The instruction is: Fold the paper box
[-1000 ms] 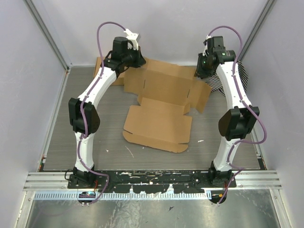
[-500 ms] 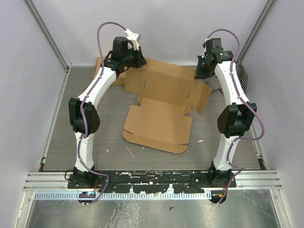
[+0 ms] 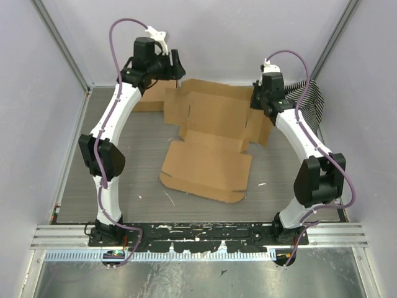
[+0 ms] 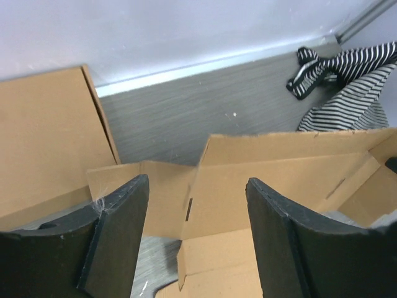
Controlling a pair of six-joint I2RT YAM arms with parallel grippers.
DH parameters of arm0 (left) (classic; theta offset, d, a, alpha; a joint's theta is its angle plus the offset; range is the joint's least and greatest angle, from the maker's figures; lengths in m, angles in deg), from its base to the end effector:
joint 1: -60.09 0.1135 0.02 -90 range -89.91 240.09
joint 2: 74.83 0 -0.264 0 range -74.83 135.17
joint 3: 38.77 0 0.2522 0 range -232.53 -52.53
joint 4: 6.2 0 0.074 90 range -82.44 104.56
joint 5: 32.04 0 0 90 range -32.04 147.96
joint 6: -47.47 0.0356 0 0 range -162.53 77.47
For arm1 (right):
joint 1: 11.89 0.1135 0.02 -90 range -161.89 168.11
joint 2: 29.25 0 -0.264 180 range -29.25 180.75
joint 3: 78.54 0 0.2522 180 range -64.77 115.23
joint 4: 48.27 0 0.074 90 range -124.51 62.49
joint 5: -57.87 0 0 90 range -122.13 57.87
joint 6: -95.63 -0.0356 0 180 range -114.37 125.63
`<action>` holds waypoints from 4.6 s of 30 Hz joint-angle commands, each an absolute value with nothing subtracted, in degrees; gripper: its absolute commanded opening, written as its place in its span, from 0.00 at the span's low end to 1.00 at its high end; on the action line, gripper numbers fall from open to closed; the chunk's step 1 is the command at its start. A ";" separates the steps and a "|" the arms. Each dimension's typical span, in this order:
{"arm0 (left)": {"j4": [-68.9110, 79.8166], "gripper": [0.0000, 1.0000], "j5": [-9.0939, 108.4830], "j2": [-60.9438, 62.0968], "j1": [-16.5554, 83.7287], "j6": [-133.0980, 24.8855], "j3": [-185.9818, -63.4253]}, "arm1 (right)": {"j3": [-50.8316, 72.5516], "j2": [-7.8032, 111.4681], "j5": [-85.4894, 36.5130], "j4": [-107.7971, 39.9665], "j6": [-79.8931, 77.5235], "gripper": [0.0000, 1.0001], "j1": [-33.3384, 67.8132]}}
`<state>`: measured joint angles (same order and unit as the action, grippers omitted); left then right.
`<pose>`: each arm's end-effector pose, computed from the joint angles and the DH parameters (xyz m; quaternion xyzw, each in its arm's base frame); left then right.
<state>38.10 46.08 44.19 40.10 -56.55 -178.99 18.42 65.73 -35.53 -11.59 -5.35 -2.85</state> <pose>0.4517 -0.1721 0.3929 0.1002 0.8258 -0.2429 0.4990 0.3806 0.0584 0.3229 0.0288 0.8850 0.0548 0.4614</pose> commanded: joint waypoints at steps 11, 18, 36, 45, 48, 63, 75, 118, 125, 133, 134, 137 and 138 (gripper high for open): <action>46.11 0.56 42.73 41.81 40.43 -57.15 -183.27 | 7.26 55.26 -44.10 -43.30 0.11 0.01 1.81; 45.74 0.55 42.63 38.39 40.31 -57.17 -178.68 | 7.29 56.24 -47.84 -39.63 -0.87 0.01 2.48; 49.04 0.51 43.57 41.92 38.17 -55.88 -181.09 | 2.17 54.22 -45.46 -36.75 -4.70 0.01 2.55; 51.12 0.51 44.34 42.33 37.56 -54.40 -180.28 | 1.55 54.68 -45.41 -36.70 -5.33 0.01 2.83; 51.08 0.51 45.80 42.39 37.48 -54.14 -179.69 | 1.50 54.67 -45.20 -36.59 -5.36 0.01 2.83; 47.29 0.52 49.16 45.15 37.46 -54.90 -185.39 | -2.81 53.19 -42.59 -38.33 -4.05 0.01 3.36; 47.15 0.52 49.09 48.05 37.40 -54.41 -186.02 | -4.10 52.19 -40.93 -38.19 -3.71 0.01 4.09; 38.35 0.00 51.22 45.05 37.41 -52.40 -168.88 | 27.52 59.36 -30.68 -0.16 -8.18 0.54 1.14; 29.35 0.00 54.04 39.89 37.41 -53.36 -156.61 | 27.63 59.29 -30.82 3.77 -8.77 0.54 -0.82; 24.69 0.00 55.78 37.09 37.41 -55.27 -149.76 | 14.84 54.43 -35.77 -2.73 -13.33 0.45 -4.62; 24.75 0.00 55.82 37.13 37.41 -55.40 -149.79 | 13.29 54.15 -35.96 -3.81 -12.47 0.43 -5.53; 25.84 0.00 56.29 37.85 37.40 -55.90 -150.76 | 10.01 55.26 -35.19 -4.95 -7.87 0.42 -8.63; 26.65 0.00 56.54 38.27 37.40 -56.10 -151.47 | 9.44 55.97 -34.60 -4.89 -6.43 0.42 -9.70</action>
<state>27.54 54.82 39.27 37.37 -55.02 -150.55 11.17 57.60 -33.91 -0.10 -10.56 -6.17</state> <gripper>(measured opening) 0.011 0.424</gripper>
